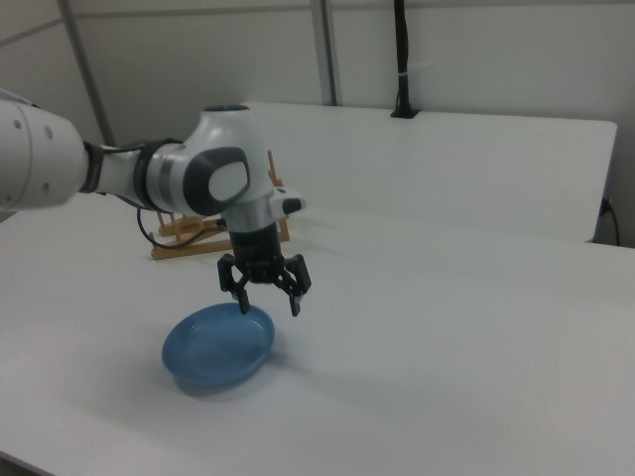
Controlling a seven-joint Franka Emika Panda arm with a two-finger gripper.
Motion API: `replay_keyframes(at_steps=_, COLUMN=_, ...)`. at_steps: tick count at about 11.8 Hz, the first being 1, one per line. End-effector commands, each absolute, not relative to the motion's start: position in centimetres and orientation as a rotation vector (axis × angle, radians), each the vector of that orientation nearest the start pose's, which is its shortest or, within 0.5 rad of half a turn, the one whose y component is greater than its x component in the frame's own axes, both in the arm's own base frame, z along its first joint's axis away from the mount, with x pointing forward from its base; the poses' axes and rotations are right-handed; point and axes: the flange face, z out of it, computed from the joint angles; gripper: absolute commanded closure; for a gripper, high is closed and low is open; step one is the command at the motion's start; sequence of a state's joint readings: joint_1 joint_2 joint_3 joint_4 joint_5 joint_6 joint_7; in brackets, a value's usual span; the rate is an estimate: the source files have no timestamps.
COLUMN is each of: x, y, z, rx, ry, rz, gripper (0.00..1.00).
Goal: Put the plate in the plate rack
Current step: 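Move the gripper down to the rim of the blue plate, then close the gripper on the plate rim and tilt the plate up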
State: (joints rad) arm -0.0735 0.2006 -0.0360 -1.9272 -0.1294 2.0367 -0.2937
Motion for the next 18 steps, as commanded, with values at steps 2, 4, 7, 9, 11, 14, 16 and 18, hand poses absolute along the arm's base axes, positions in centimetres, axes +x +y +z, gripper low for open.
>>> replay_keyframes(at_steps=2, x=59.3, y=-7.5, z=35.2, rx=-3.221, ry=-0.432, rz=0.179, gripper=0.1)
replay_keyframes(at_steps=4, x=59.6, y=-6.9, z=33.9, rx=-3.23, ry=-0.368, rz=0.178, gripper=0.18)
replay_keyframes(at_steps=7, x=60.0, y=-6.6, z=32.9, rx=-3.261, ry=-0.318, rz=0.163, gripper=0.51)
replay_keyframes(at_steps=9, x=60.0, y=-6.4, z=31.7, rx=-3.259, ry=-0.328, rz=0.19, gripper=0.69)
replay_keyframes(at_steps=11, x=60.1, y=-6.1, z=30.9, rx=-3.26, ry=-0.319, rz=0.201, gripper=0.81)
replay_keyframes(at_steps=14, x=60.3, y=-5.0, z=30.9, rx=-3.267, ry=-0.342, rz=0.195, gripper=1.0)
replay_keyframes(at_steps=16, x=60.6, y=-5.3, z=33.3, rx=-3.278, ry=-0.329, rz=0.134, gripper=1.0)
replay_keyframes(at_steps=18, x=61.2, y=-5.7, z=38.0, rx=-3.294, ry=-0.315, rz=0.01, gripper=1.0)
